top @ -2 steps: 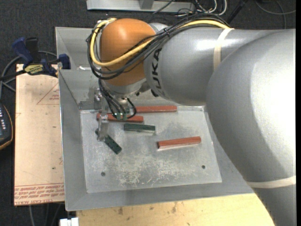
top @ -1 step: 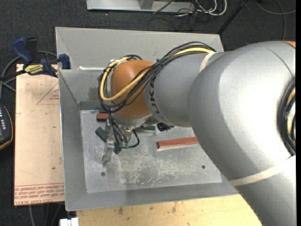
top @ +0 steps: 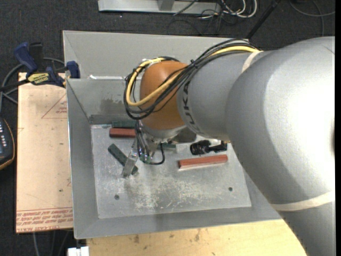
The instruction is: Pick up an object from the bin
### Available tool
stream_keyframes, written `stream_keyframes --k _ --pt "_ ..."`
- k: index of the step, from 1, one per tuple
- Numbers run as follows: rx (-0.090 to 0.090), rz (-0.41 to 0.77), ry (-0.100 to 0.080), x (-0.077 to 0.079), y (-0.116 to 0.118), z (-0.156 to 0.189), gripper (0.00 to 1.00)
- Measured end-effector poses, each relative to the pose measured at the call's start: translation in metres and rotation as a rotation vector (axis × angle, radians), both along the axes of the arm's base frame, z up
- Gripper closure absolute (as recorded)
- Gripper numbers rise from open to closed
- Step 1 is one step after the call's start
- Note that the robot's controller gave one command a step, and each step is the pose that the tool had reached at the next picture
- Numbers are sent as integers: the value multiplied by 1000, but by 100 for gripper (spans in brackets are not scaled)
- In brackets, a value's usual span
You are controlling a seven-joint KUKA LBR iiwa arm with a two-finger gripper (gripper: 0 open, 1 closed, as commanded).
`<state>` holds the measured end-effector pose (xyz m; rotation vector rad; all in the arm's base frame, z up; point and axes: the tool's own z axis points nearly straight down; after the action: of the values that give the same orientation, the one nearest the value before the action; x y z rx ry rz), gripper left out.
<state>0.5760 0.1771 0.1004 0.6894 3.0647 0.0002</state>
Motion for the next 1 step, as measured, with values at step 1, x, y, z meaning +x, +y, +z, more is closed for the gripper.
stream_keyframes --k 1 --pt "1 -102 1 -9 11 6 0"
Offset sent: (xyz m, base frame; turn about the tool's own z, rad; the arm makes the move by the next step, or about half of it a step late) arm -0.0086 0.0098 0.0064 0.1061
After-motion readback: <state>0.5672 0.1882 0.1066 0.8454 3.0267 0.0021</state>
